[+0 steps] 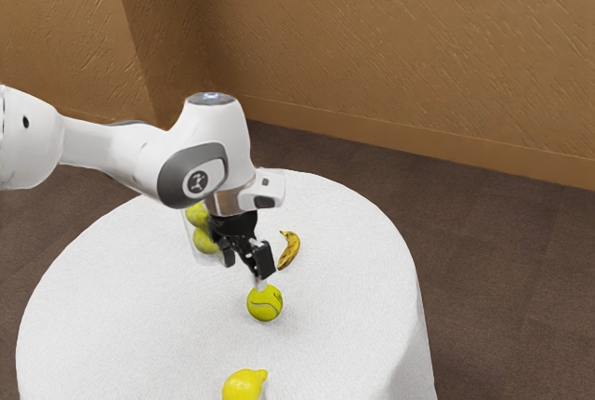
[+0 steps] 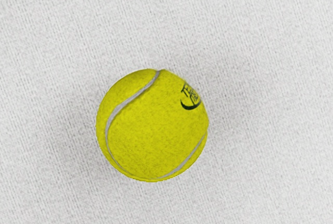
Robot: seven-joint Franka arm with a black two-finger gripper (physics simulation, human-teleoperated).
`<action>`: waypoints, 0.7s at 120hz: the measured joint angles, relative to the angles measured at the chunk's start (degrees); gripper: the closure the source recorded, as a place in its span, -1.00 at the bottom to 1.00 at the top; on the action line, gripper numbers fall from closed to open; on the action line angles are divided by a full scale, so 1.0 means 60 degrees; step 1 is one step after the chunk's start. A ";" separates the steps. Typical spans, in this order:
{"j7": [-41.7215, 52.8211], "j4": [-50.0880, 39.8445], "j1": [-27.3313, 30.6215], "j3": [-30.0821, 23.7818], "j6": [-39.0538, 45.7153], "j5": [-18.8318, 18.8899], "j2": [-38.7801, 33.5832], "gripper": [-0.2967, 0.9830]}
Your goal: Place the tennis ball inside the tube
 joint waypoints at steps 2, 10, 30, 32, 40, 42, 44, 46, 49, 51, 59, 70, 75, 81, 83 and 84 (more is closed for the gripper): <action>-0.0002 0.0001 -0.0004 -0.0004 0.0081 -0.0002 0.0084 -0.54; -0.0013 -0.0003 0.0056 -0.0004 0.0409 -0.0010 0.0362 -0.54; -0.0034 0.0070 0.0259 -0.0031 0.1051 -0.0041 0.0982 -0.54; -0.0035 0.0073 0.0255 -0.0046 0.1118 -0.0045 0.1023 -0.54; -0.0041 0.0077 0.0235 -0.0076 0.1336 -0.0096 0.1201 -0.54; -0.0042 0.0082 0.0232 -0.0075 0.1380 -0.0106 0.1245 -0.54; -0.0044 0.0089 0.0234 -0.0078 0.1421 -0.0117 0.1286 -0.54; -0.0045 0.0100 0.0234 -0.0081 0.1459 -0.0127 0.1334 -0.54; -0.0047 0.0124 0.0233 -0.0081 0.1509 -0.0139 0.1403 -0.54; -0.0048 0.0143 0.0235 -0.0083 0.1540 -0.0146 0.1456 -0.54; -0.0052 0.0266 0.0236 -0.0086 0.1644 -0.0170 0.1676 -0.54; -0.0057 0.0330 0.0236 -0.0087 0.1742 -0.0279 0.1940 -0.54; -0.0059 0.0330 0.0237 -0.0093 0.1780 -0.0339 0.2018 -0.54; -0.0062 0.0329 0.0238 -0.0146 0.1819 -0.0418 0.2135 -0.54; -0.0062 0.0329 0.0234 -0.0162 0.1831 -0.0442 0.2167 -0.54; -0.0063 0.0329 0.0233 -0.0168 0.1837 -0.0453 0.2187 -0.54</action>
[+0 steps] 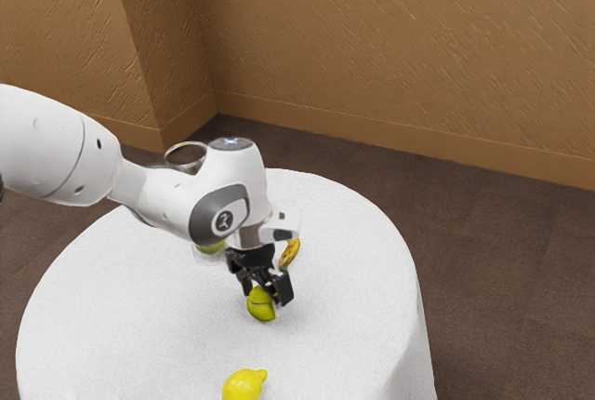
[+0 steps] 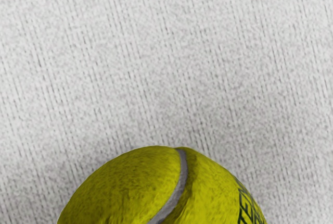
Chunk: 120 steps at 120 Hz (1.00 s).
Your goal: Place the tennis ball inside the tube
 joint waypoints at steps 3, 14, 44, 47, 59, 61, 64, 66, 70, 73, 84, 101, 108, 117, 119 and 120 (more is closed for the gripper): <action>-0.0001 0.0000 -0.0002 -0.0014 0.0016 -0.0027 0.0063 -0.54; -0.0005 0.0000 -0.0007 -0.0033 0.0059 -0.0091 0.0170 -0.54; -0.0030 0.0012 -0.0009 -0.0036 0.0118 -0.0106 0.0193 -0.05; -0.0048 0.0013 -0.0007 -0.0036 0.0124 -0.0080 0.0193 -0.04; -0.0098 0.0013 -0.0007 -0.0036 0.0129 -0.0019 0.0168 -0.06; -0.0103 0.0013 -0.0009 -0.0034 0.0122 -0.0013 0.0141 -0.05; -0.0111 0.0013 -0.0010 -0.0035 0.0107 -0.0004 0.0061 -0.05; -0.0117 0.0012 -0.0010 -0.0035 0.0093 0.0001 -0.0024 -0.05; -0.0127 0.0006 -0.0011 -0.0034 0.0045 0.0010 -0.0217 -0.04; -0.0134 0.0002 -0.0012 -0.0030 -0.0016 0.0015 -0.0395 -0.03; -0.0171 -0.0015 -0.0007 -0.0017 -0.0355 0.0041 -0.1223 0.01; -0.0230 -0.0005 0.0043 0.0145 -0.1151 0.0097 -0.2525 0.06; -0.0250 0.0019 -0.0005 0.0310 -0.1483 0.0148 -0.2843 0.08; -0.0267 0.0376 -0.0127 0.0621 -0.2025 0.0279 -0.3057 0.09; -0.0269 0.0529 -0.0153 0.0707 -0.2176 0.0318 -0.3074 0.09; -0.0270 0.0598 -0.0154 0.0742 -0.2250 0.0337 -0.3080 0.09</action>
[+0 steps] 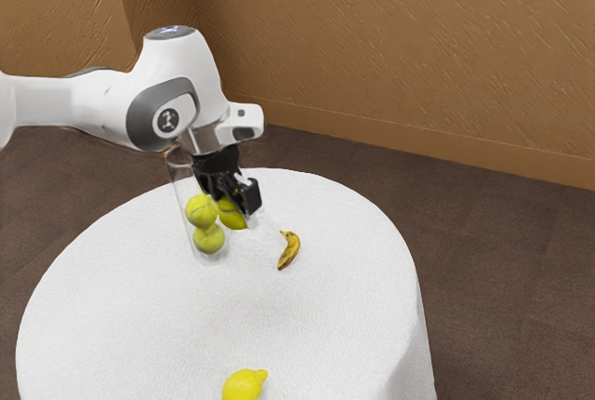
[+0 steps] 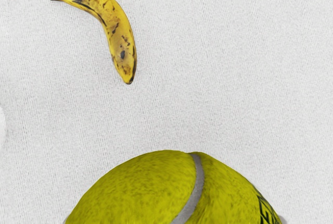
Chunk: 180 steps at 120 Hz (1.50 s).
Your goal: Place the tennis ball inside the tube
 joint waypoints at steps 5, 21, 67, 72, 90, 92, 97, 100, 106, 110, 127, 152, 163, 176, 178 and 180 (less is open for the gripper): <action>-0.0003 0.0402 -0.0029 0.0233 -0.0409 0.0095 -0.0014 0.08; 0.0001 0.1684 0.0346 0.0695 -0.1748 0.0380 0.0052 0.07; 0.0085 0.4139 0.1110 0.1317 -0.3730 0.0894 0.1210 0.06; 0.0094 0.4413 0.0937 0.1349 -0.3804 0.0918 0.1506 0.06; 0.0125 0.5021 0.0589 0.1388 -0.3966 0.0958 0.2167 0.07; 0.0128 0.5073 0.0639 0.1391 -0.3978 0.0960 0.2210 0.07; 0.0136 0.5157 0.0736 0.1395 -0.4002 0.0963 0.2286 0.07; 0.0140 0.5206 0.0778 0.1397 -0.4014 0.0964 0.2330 0.06; 0.0147 0.5289 0.0829 0.1398 -0.4028 0.0966 0.2462 0.06; 0.0151 0.5350 0.0841 0.1399 -0.4032 0.0966 0.2548 0.06; 0.0160 0.5594 0.0954 0.1399 -0.4009 0.0958 0.2876 0.06; 0.0174 0.5709 0.1068 0.1399 -0.4006 0.0953 0.2929 0.06; 0.0178 0.5650 0.1120 0.1399 -0.4031 0.0953 0.2878 0.06; 0.0182 0.5382 0.1124 0.1389 -0.4057 0.0953 0.2736 0.07; 0.0182 0.5349 0.1125 0.1388 -0.4060 0.0953 0.2716 0.07; 0.0183 0.5325 0.1125 0.1387 -0.4062 0.0953 0.2701 0.07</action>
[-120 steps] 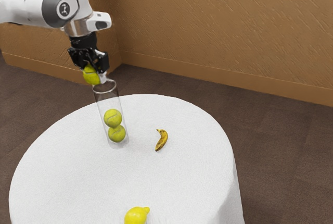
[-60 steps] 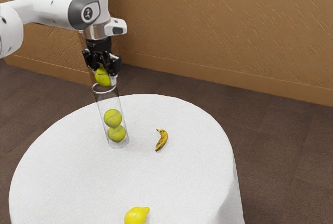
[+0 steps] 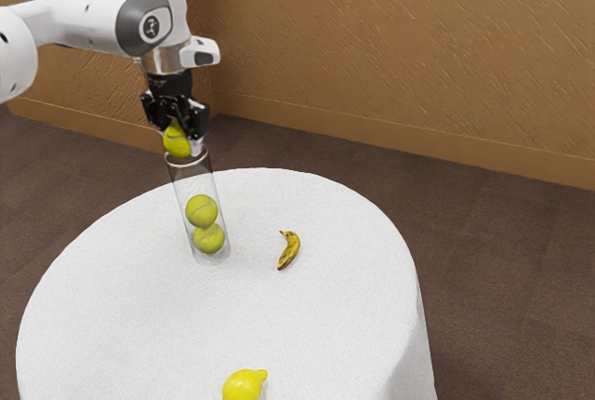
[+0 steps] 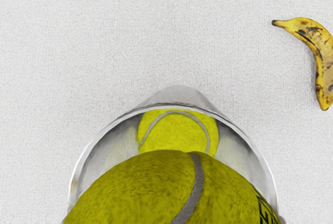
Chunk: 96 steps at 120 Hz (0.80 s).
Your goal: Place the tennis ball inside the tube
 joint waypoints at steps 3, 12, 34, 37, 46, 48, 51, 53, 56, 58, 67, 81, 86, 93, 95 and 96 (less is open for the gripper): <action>0.0001 -0.0025 0.0000 -0.0001 -0.0004 0.0000 -0.0015 0.07; 0.0003 -0.0056 -0.0002 -0.0002 -0.0011 0.0000 -0.0035 0.06; 0.0029 -0.0058 -0.0016 -0.0011 0.0017 -0.0054 -0.0003 -0.27; 0.0032 -0.0061 -0.0017 -0.0012 0.0020 -0.0059 0.0005 -0.30; 0.0037 -0.0064 -0.0018 -0.0013 0.0024 -0.0075 0.0004 -0.37; 0.0038 -0.0066 -0.0019 -0.0013 0.0016 -0.0082 -0.0002 -0.38; 0.0040 -0.0089 -0.0023 -0.0018 0.0004 -0.0092 -0.0037 -0.40; 0.0043 -0.0139 -0.0031 -0.0023 -0.0004 -0.0101 -0.0096 -0.41; 0.0048 -0.0285 -0.0046 -0.0030 -0.0014 -0.0120 -0.0248 -0.42; 0.0050 -0.0422 -0.0055 -0.0039 -0.0020 -0.0131 -0.0419 -0.43; 0.0060 -0.0850 -0.0089 -0.0113 -0.0223 -0.0160 -0.1264 -0.46; 0.0078 -0.0850 -0.0100 -0.0307 -0.0637 -0.0156 -0.2161 -0.49; 0.0083 -0.0704 -0.0120 -0.0344 -0.0819 -0.0135 -0.2252 -0.50; 0.0092 -0.0600 -0.0177 -0.0359 -0.1030 -0.0109 -0.2301 -0.51; 0.0094 -0.0586 -0.0196 -0.0361 -0.1080 -0.0104 -0.2304 -0.51; 0.0096 -0.0581 -0.0205 -0.0361 -0.1104 -0.0101 -0.2306 -0.51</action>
